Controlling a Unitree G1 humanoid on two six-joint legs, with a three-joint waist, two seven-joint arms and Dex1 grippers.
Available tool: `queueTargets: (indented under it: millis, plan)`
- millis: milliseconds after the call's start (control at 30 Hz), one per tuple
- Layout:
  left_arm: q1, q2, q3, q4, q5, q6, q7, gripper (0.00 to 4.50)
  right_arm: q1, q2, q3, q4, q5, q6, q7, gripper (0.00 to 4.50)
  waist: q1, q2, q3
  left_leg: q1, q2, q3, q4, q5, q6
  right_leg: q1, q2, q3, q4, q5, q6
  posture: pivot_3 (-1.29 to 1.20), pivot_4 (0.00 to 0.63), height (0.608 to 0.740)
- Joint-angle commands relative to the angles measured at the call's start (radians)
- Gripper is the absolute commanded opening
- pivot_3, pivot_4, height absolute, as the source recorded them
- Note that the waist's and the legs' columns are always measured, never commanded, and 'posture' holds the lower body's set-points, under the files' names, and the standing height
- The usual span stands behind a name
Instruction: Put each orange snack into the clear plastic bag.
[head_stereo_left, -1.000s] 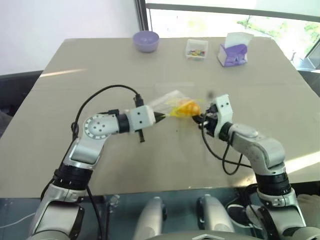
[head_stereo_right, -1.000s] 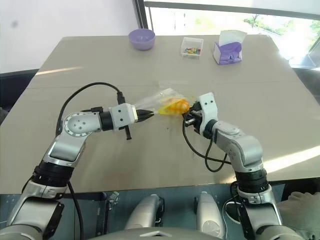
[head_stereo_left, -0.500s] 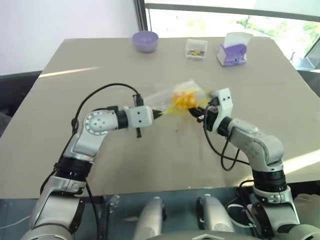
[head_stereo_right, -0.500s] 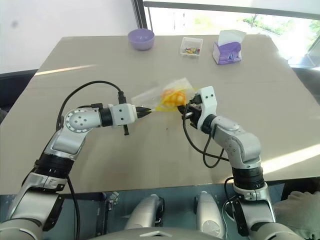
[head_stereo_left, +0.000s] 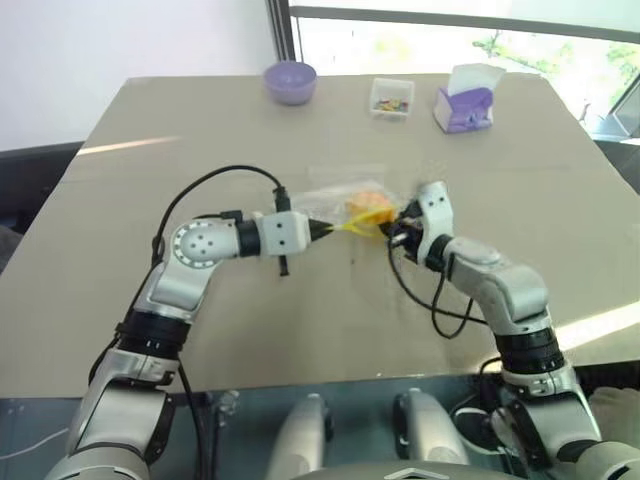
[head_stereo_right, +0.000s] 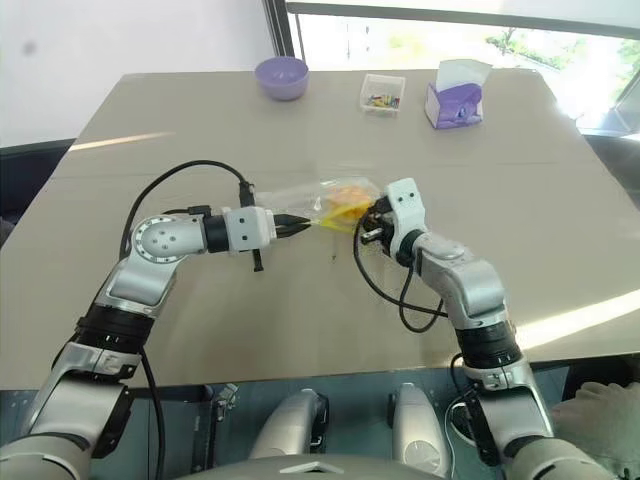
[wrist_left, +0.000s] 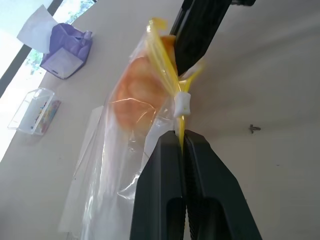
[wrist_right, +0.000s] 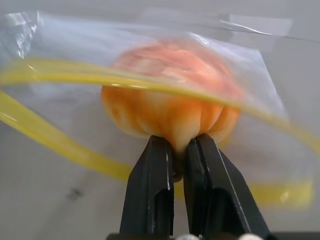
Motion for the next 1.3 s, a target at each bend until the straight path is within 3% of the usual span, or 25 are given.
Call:
queueTargets:
  millis: [33,233,433,567,733,867,1100,1300]
  plan:
    - [-0.032,-0.009,0.007,-0.011,-0.022,-0.034,-0.003,0.0,-0.022,-0.015,0.04,-0.017,-0.067,-0.086,0.02,0.03,0.0,0.0,0.0,0.0,0.0,0.0,0.0,0.0,0.0,0.0,0.0,0.0,0.0,0.0,0.0,0.0,0.15,0.74]
    - [-0.024,-0.023,-0.003,-0.01,-0.012,-0.045,-0.003,0.0,-0.021,0.035,-0.008,-0.025,-0.029,-0.076,0.048,0.03,-0.002,0.0,0.0,0.0,0.0,0.0,0.0,0.0,0.0,0.0,0.0,0.0,0.0,0.0,0.0,0.0,0.15,0.74]
    - [-0.029,-0.033,0.007,0.011,0.008,0.037,0.033,0.0,-0.004,0.067,-0.064,-0.061,-0.001,-0.042,0.034,2.63,0.001,0.0,0.0,0.0,0.0,0.0,0.0,0.0,0.0,0.0,0.0,0.0,0.0,0.0,0.0,0.0,0.15,0.74]
    - [-0.03,-0.044,0.017,0.008,-0.001,0.141,0.059,0.0,0.029,0.031,-0.085,-0.14,0.018,-0.038,0.07,2.63,0.002,0.0,0.0,0.0,0.0,0.0,0.0,0.0,0.0,0.0,0.0,0.0,0.0,0.0,0.0,0.0,0.15,0.74]
    - [-0.037,-0.058,0.034,-0.008,-0.031,0.24,0.07,0.0,0.095,-0.108,-0.038,-0.23,-0.04,-0.135,0.153,2.63,0.003,0.0,0.0,0.0,0.0,0.0,0.0,0.0,0.0,0.0,0.0,0.0,0.0,0.0,0.0,0.0,0.15,0.74]
    - [-0.053,-0.067,0.047,-0.027,-0.065,0.308,0.07,0.0,0.152,-0.181,-0.01,-0.285,-0.124,-0.249,0.154,4.42,-0.001,0.0,0.0,0.0,0.0,0.0,0.0,0.0,0.0,0.0,0.0,0.0,0.0,0.0,0.0,0.0,0.15,0.74]
    - [-0.067,-0.07,0.074,-0.074,-0.143,0.411,0.054,0.0,0.21,-0.337,0.109,-0.197,-0.413,-0.539,0.137,4.42,0.002,0.0,0.0,0.0,0.0,0.0,0.0,0.0,0.0,0.0,0.0,0.0,-0.001,0.0,0.0,0.0,0.15,0.74]
    - [-0.067,-0.058,0.087,-0.106,-0.175,0.451,0.046,0.0,0.184,-0.32,0.157,-0.015,-0.548,-0.662,0.096,4.42,0.0,-0.001,0.0,0.0,0.0,0.0,0.0,0.0,0.0,0.0,0.0,0.0,0.0,0.0,0.0,0.0,0.15,0.74]
